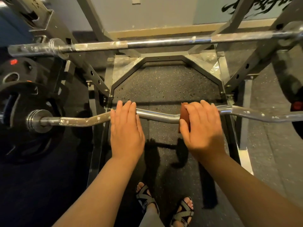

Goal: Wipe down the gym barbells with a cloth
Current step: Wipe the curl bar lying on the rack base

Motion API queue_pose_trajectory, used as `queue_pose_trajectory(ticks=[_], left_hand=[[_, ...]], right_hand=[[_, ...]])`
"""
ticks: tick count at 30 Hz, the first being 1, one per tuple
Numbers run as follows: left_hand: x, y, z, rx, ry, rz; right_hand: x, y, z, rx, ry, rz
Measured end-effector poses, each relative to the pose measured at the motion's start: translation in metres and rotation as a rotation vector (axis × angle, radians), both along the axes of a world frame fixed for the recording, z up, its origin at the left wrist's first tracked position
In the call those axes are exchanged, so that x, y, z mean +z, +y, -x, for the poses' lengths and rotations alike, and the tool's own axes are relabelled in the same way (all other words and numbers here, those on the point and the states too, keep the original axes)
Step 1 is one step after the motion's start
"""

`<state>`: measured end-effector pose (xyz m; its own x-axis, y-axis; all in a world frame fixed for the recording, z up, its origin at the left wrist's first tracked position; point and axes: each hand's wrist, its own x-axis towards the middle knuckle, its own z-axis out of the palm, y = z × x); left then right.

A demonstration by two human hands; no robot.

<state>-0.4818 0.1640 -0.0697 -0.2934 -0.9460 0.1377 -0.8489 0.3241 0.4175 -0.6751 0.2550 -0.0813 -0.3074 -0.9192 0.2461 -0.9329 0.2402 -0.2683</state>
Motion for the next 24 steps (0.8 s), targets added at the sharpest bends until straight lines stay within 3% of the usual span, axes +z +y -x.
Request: queue_pose_trajectory(ticks=[3, 10, 14, 17, 22, 24], left_hand=[[0.006, 0.006, 0.020, 0.064, -0.002, -0.050], [0.002, 0.018, 0.043, -0.022, -0.077, -0.046], [0.001, 0.024, 0.052, -0.015, -0.048, -0.036], [-0.003, 0.032, 0.071, -0.066, -0.056, -0.048], [-0.009, 0.043, 0.086, -0.121, -0.077, -0.017], [-0.009, 0.043, 0.084, -0.126, -0.055, -0.013]], right_hand=[[0.001, -0.013, -0.025, -0.088, -0.120, -0.084], [0.004, -0.013, 0.000, 0.205, 0.050, -0.165], [0.005, 0.008, 0.040, -0.037, -0.005, -0.087], [0.002, 0.004, 0.022, -0.202, -0.102, -0.098], [0.000, 0.004, 0.026, 0.096, 0.061, -0.149], [0.002, 0.013, 0.050, 0.078, 0.055, -0.132]])
